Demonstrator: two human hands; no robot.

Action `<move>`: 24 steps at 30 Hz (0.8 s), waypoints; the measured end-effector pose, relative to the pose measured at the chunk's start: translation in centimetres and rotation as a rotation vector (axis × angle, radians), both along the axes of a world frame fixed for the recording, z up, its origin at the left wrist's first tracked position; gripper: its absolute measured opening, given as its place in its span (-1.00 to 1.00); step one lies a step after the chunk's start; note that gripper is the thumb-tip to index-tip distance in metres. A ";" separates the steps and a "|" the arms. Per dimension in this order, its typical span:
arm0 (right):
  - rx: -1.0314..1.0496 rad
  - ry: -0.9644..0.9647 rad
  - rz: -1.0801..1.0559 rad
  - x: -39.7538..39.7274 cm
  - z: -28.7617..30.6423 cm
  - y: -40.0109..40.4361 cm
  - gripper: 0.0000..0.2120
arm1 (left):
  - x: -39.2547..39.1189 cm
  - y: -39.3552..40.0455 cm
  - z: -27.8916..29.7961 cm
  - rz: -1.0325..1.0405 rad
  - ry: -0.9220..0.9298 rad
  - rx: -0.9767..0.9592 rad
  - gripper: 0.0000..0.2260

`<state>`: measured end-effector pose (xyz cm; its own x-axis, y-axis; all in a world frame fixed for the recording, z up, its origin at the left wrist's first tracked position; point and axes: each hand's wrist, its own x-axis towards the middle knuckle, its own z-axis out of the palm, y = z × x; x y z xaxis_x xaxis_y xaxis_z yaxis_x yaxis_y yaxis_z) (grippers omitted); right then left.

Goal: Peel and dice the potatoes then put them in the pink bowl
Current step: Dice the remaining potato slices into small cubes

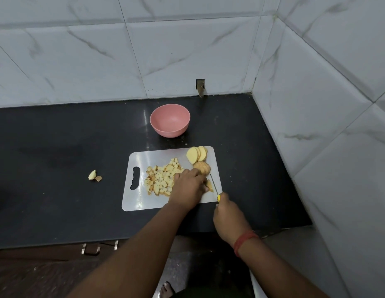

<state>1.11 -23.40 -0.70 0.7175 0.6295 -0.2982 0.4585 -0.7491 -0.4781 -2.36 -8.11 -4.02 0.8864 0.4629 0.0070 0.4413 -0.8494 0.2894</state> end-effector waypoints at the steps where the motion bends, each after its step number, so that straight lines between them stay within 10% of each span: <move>1: -0.018 0.002 0.005 -0.1 0.0 -0.1 -0.83 | 0.0 0.0 0.0 0.023 -0.012 -0.016 -0.78; 24: -0.224 0.052 0.055 0.3 0.3 0.6 -0.78 | 0.3 -0.3 0.5 0.140 -0.022 -0.106 -0.81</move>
<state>1.42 -22.81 -0.40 0.6642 0.5809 -0.4705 0.4803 -0.8139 -0.3269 -2.11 -8.41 -3.49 0.8134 0.5810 -0.0301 0.5458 -0.7442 0.3850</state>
